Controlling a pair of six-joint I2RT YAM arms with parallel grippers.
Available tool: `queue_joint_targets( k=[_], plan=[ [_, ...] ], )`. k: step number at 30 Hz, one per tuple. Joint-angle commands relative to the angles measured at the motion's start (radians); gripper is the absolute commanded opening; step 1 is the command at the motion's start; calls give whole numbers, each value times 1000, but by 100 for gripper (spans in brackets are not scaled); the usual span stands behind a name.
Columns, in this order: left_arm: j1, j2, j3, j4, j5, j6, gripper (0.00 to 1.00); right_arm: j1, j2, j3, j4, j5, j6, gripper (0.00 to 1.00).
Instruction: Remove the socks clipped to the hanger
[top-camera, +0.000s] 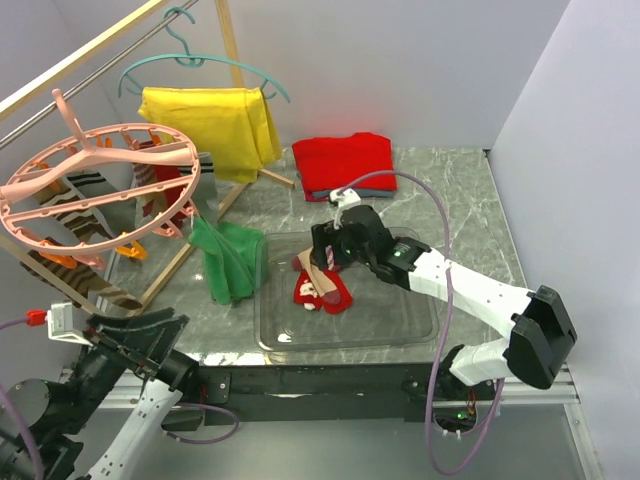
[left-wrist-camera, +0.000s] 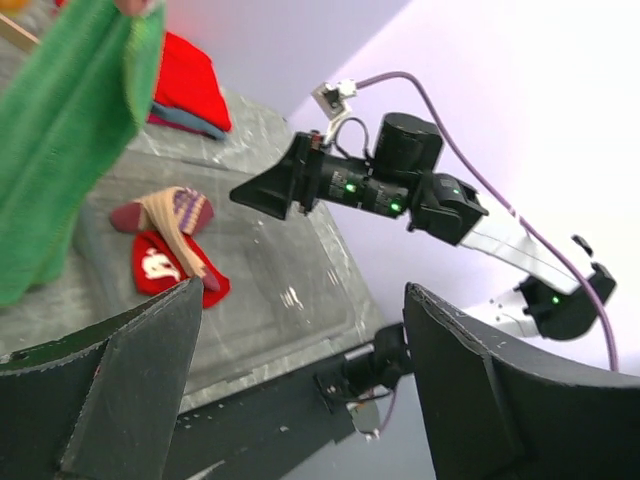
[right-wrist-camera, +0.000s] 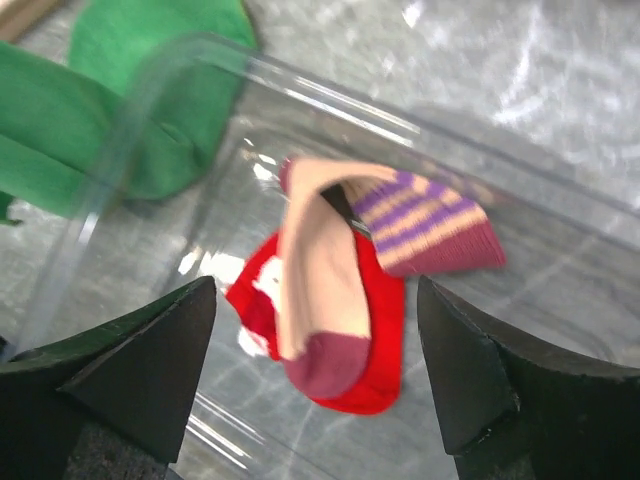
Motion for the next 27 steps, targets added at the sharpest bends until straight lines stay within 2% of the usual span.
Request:
queue_joint_targets(
  k=[1, 3, 6, 7, 10, 13, 17, 20, 23, 26, 27],
  plan=[
    [1, -42, 36, -18, -77, 44, 85, 87, 34, 137, 48, 15, -50, 87],
    [1, -61, 53, -7, -90, 39, 85, 168, 54, 151, 115, -51, -73, 87],
    [1, -90, 73, 2, -101, 32, 85, 248, 122, 147, 311, -129, -72, 88],
    [1, -97, 78, 2, -100, 29, 85, 254, 141, 134, 429, -159, -61, 88],
    [1, -107, 92, -15, -146, 21, 85, 262, 228, 130, 630, -240, -7, 88],
    [1, -95, 109, -46, -147, 21, 85, 264, 320, 163, 736, -255, 8, 88],
    [1, -93, 119, -58, -152, 22, 85, 273, 416, 206, 816, -269, -13, 88],
    [1, -101, 112, -57, -155, 19, 86, 274, 485, 251, 829, -213, -33, 88],
    [1, -102, 98, -49, -149, 15, 86, 276, 540, 298, 830, -220, -51, 86],
    [1, -104, 89, -46, -150, 15, 86, 276, 580, 321, 875, -205, -51, 76],
    [1, -104, 87, -46, -150, 16, 86, 274, 597, 332, 876, -167, -50, 65]
  ],
)
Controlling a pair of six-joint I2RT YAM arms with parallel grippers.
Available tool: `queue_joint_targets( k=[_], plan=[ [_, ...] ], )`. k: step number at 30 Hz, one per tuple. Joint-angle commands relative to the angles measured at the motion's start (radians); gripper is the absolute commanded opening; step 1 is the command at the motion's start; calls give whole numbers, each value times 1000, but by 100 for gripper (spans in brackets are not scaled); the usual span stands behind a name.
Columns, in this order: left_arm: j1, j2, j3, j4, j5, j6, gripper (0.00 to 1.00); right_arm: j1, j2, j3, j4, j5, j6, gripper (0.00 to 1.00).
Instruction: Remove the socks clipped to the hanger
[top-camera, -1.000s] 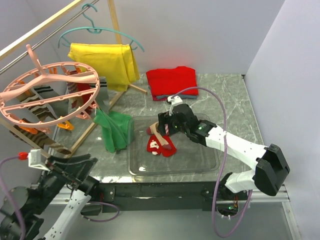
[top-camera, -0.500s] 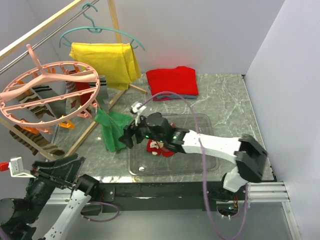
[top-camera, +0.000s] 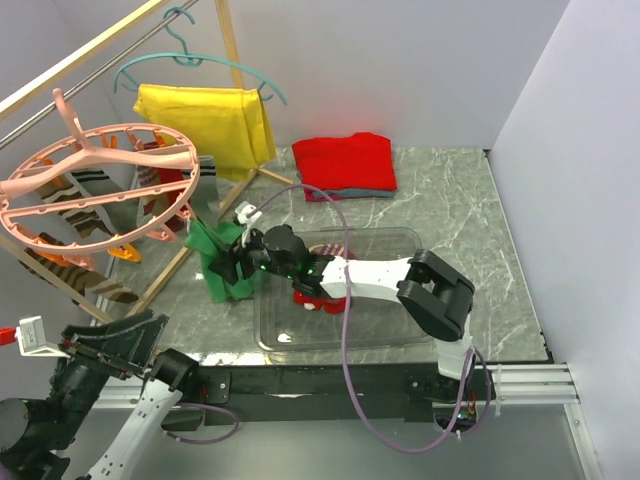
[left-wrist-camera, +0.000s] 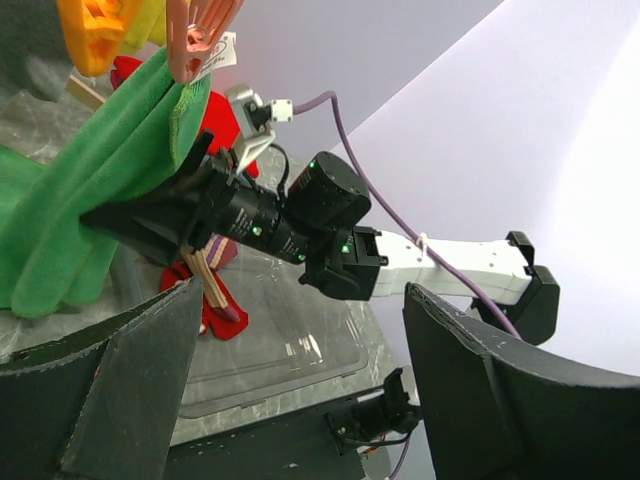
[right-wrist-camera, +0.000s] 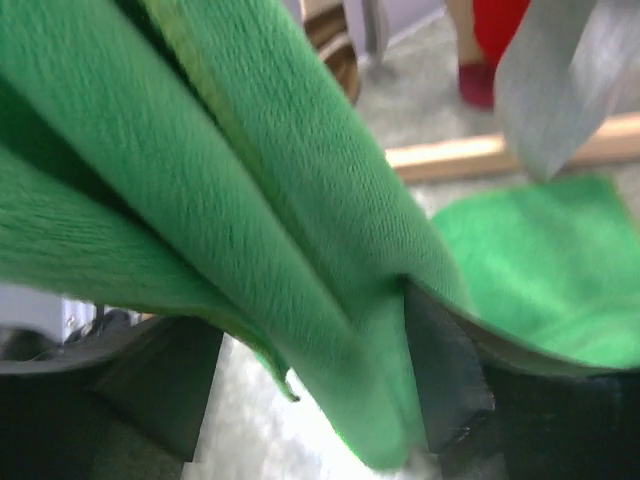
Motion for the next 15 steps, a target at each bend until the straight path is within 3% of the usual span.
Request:
queue_joint_targets(
  k=[1, 2, 3, 6, 15],
  plan=[
    [1, -102, -13, 12, -11, 5, 86, 3, 44, 94, 99, 92, -21, 57],
    [1, -101, -13, 14, -12, 5, 86, 1, 52, 111, 90, 128, -26, 49],
    [1, -102, -14, 12, -12, 3, 86, 0, 62, 127, 79, 151, -34, 32],
    [1, -101, -17, 11, -6, 2, 86, -17, 84, 185, 58, 229, -43, 19],
    [1, -114, -45, 24, 15, -20, 86, -92, 128, 329, 7, 320, -48, 17]
  ],
)
